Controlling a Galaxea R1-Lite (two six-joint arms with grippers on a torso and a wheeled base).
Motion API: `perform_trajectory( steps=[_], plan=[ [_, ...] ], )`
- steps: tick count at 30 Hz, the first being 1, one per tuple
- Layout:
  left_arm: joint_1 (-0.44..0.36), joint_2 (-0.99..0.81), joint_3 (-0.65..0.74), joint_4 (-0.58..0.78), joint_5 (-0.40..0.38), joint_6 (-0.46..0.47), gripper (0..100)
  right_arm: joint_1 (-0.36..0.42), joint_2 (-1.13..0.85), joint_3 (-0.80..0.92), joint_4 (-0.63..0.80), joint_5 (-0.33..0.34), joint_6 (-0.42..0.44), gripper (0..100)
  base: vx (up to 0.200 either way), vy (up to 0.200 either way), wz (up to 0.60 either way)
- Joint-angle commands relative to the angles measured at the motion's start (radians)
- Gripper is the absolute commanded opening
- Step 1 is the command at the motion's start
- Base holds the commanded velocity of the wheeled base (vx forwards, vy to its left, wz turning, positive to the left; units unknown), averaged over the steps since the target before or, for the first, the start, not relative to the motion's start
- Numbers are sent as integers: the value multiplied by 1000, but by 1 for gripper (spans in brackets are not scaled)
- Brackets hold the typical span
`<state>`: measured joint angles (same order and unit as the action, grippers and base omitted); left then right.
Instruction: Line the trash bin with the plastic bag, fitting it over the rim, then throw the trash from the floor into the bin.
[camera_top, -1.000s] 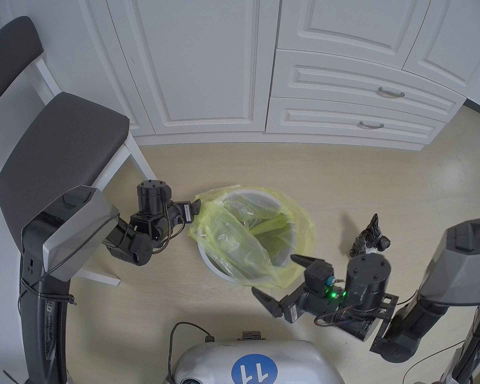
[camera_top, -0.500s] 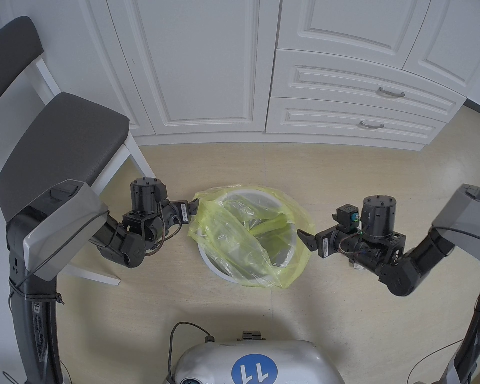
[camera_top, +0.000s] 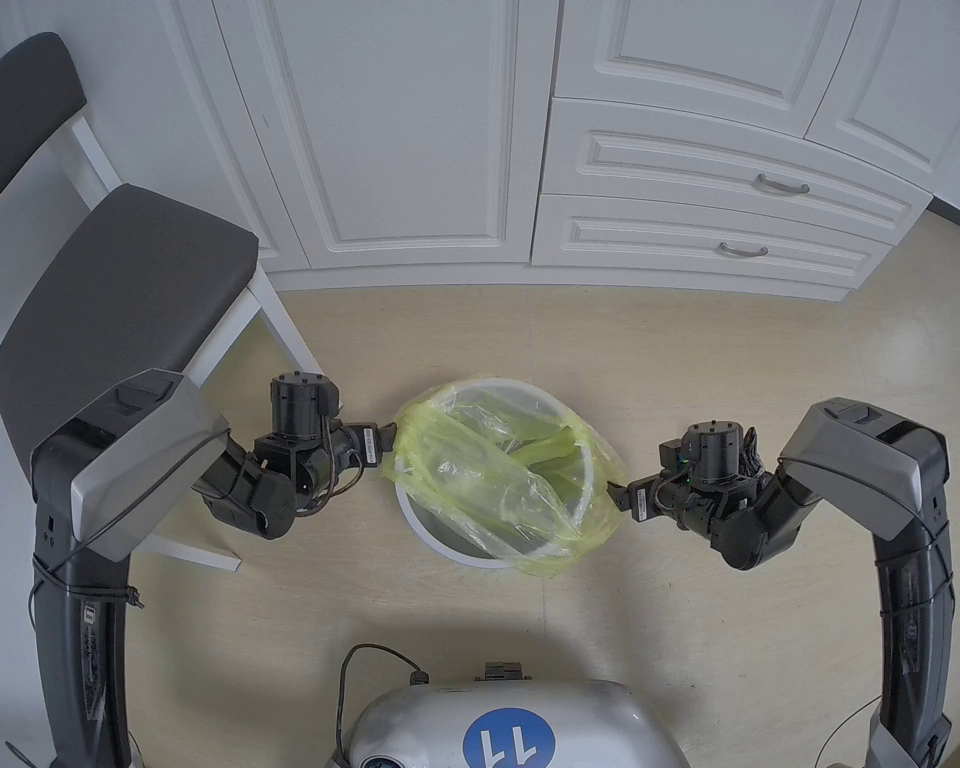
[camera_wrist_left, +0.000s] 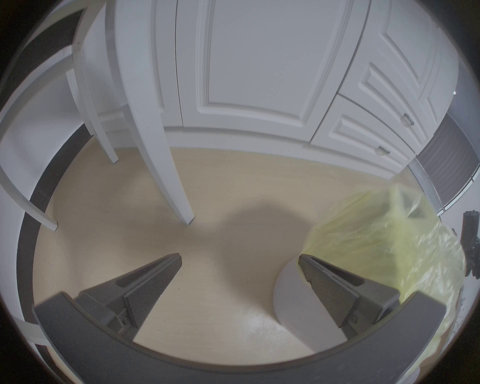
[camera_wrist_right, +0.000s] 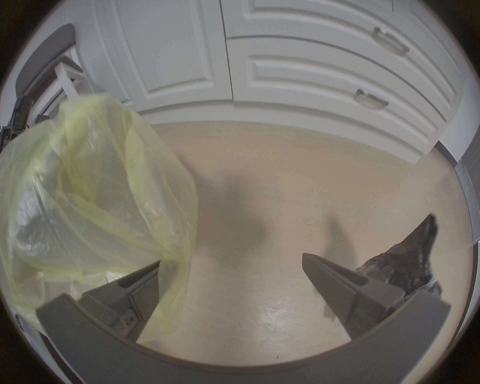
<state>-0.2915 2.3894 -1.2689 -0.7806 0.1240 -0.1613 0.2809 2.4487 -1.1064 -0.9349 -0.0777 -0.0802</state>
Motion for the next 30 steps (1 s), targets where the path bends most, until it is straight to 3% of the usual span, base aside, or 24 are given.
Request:
perform_trajectory(
  steps=[1,6,13,22,27,30],
  plan=[
    [-2,59,-6,9,0,8,100,-8,122,-63,16,-2,0,100,0,0,0],
    [0,54,-12,8,0,8,100,-5,84,-41,5,-2,7,100,0,0,0],
    [14,-58,16,14,2,6,100,9,-172,118,-4,-1,17,100,0,0,0],
    [8,-249,131,26,9,6,100,87,-421,341,-136,26,11,100,0,0,0],
    [14,-340,214,6,19,0,100,308,-421,381,-217,19,17,100,0,0,0],
    [12,-415,263,4,32,-1,100,399,-389,346,-245,27,13,100,0,0,0]
  ],
)
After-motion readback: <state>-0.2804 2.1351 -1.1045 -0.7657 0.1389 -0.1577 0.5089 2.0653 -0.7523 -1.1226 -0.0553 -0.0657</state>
